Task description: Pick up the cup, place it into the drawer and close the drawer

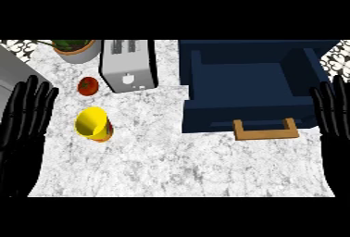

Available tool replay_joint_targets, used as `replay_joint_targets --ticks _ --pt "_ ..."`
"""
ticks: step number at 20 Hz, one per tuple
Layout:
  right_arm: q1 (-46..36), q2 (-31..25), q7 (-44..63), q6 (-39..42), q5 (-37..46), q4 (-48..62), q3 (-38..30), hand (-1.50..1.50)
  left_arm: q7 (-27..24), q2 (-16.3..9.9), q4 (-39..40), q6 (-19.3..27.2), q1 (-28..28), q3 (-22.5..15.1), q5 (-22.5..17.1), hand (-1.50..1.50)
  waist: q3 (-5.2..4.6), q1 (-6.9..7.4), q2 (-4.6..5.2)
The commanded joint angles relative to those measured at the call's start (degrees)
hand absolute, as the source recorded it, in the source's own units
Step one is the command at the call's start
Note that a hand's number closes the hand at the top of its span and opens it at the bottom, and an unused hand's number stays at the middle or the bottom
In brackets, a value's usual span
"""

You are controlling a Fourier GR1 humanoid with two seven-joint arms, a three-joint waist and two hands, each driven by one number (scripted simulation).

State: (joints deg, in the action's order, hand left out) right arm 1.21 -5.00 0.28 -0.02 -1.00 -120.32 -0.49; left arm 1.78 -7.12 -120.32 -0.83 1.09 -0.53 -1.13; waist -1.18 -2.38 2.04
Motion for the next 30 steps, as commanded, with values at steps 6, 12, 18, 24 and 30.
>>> replay_joint_targets --ticks 6,12,18,24,30 --pt "-0.8 1.6 -4.2 -0.2 3.6 1.0 3.2 -1.5 -1.2 -8.9 7.1 -14.4 -9.3 4.7 -11.7 -1.5 1.17 2.17 -1.99" --pt "-9.4 -3.9 8.5 5.8 -3.4 6.7 0.8 -1.5 7.8 -7.3 19.8 -12.5 -13.0 10.8 -22.5 -1.5 1.16 2.39 -1.93" --pt "-6.5 -4.0 4.2 8.7 -5.4 8.3 -1.7 -1.5 -2.4 -6.8 32.3 -14.6 -13.0 10.2 -14.1 -1.5 1.17 2.08 -1.94" --pt "-9.1 -2.9 7.2 6.5 -2.5 5.9 -0.1 -1.5 -9.3 -5.9 41.0 -15.9 -10.6 10.3 -10.6 -1.5 1.15 2.12 -2.01" --pt "-13.8 -4.7 4.0 8.7 -3.4 12.6 -3.2 -1.5 -17.8 -8.1 56.4 -17.5 -14.8 12.2 -6.8 -1.5 1.15 2.1 -1.92"
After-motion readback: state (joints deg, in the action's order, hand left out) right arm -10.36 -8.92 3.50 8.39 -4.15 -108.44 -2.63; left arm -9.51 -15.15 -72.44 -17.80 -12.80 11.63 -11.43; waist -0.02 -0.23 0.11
